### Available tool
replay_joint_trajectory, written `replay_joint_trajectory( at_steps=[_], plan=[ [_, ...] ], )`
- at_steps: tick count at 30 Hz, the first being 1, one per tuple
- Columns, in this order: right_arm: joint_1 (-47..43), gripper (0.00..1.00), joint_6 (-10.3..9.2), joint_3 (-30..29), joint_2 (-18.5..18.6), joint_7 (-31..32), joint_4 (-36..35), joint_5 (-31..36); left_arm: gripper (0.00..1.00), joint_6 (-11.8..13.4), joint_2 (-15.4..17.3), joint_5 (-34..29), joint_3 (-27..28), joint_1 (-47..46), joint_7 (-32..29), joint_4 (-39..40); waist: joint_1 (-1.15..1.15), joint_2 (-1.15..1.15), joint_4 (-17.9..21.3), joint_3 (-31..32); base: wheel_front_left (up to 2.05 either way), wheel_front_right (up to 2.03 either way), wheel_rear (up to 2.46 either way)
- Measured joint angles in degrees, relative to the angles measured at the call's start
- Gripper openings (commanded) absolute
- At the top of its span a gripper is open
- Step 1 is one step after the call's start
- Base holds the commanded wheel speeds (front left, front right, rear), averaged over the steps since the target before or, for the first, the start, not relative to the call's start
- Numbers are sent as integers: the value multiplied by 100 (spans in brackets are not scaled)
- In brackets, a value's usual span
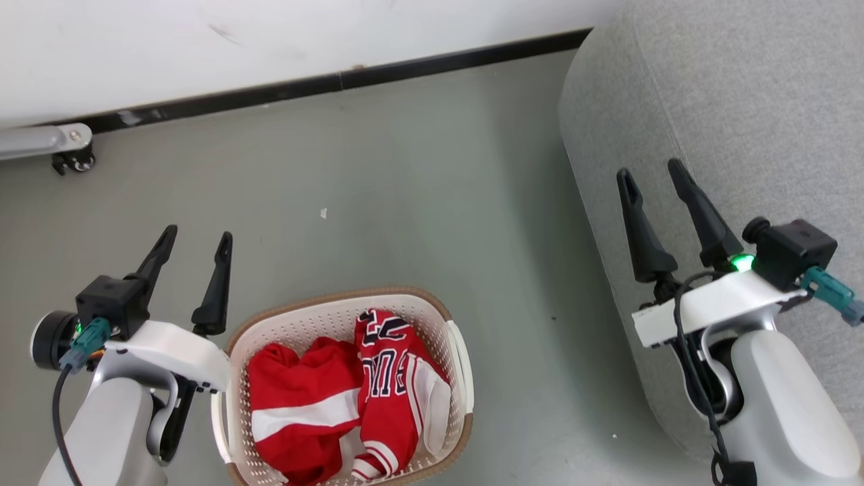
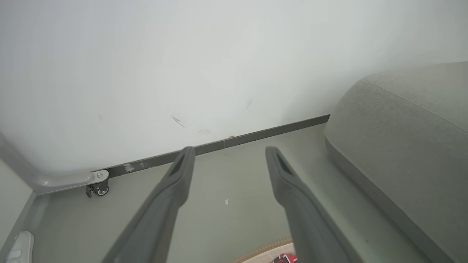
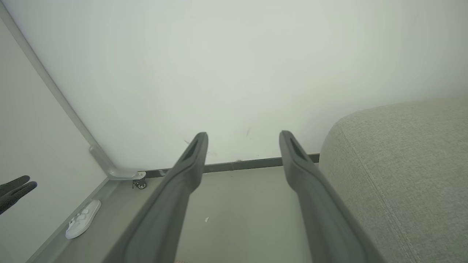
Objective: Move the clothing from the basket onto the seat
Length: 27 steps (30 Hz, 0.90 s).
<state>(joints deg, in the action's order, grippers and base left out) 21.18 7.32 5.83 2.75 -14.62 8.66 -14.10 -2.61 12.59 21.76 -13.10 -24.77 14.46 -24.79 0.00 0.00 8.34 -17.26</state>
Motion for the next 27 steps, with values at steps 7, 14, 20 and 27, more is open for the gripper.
replay_joint_trajectory(
  at_steps=[7,14,20,27],
  plan=[
    [-249,100,0,-19,57,0,68,7,100,108,-65,51,324,398,0,287,0,0,-105,317,0,0,0],
    [-460,100,0,-90,90,0,69,7,100,246,-155,60,520,740,0,615,0,0,-223,610,0,0,0],
    [-602,100,0,-146,119,0,62,7,100,299,-189,86,643,1026,0,800,0,0,-323,822,0,0,0],
    [-720,100,0,-177,155,0,41,7,100,350,-293,91,703,1277,0,965,0,0,-421,1013,0,0,0]
  ],
)
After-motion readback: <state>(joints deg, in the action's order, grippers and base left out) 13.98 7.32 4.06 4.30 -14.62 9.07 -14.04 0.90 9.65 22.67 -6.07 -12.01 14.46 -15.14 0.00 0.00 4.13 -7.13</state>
